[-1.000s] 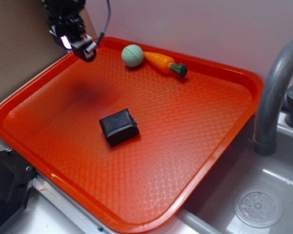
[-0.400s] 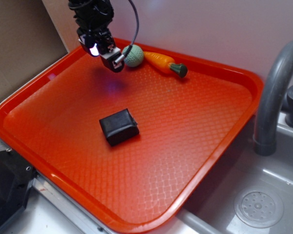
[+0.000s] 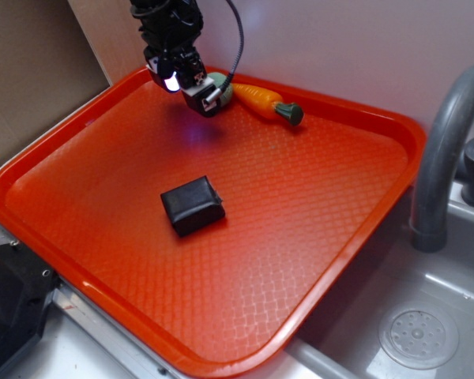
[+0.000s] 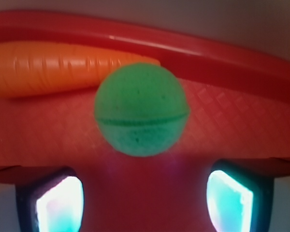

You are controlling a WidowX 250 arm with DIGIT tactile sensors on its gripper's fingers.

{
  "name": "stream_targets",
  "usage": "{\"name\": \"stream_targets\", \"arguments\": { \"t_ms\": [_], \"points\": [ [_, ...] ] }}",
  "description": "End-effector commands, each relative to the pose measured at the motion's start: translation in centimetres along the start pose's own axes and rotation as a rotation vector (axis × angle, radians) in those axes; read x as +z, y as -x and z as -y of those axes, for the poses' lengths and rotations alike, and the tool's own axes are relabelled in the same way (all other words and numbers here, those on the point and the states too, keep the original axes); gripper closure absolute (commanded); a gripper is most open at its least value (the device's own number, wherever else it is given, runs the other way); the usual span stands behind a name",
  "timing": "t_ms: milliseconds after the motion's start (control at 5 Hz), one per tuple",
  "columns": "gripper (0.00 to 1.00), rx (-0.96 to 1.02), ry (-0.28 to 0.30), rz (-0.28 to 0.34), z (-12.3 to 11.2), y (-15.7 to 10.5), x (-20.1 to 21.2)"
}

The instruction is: Grab the green ball.

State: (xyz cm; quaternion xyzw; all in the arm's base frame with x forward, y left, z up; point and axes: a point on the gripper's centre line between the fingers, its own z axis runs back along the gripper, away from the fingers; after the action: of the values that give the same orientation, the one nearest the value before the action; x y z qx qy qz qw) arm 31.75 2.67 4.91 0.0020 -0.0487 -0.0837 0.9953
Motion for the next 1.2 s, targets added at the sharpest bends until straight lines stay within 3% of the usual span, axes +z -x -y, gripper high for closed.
{"name": "stream_targets", "arguments": {
  "t_ms": [0,400,600,1000],
  "points": [
    [0.00,-0.020,0.002,0.081,1.7,-3.5,1.5],
    [0.00,0.009,-0.013,0.103,1.8,-5.6,1.0],
    [1.00,0.024,-0.019,0.101,1.6,-5.6,0.2],
    [1.00,0.029,-0.032,0.094,1.5,-5.5,-0.4]
  ]
}}
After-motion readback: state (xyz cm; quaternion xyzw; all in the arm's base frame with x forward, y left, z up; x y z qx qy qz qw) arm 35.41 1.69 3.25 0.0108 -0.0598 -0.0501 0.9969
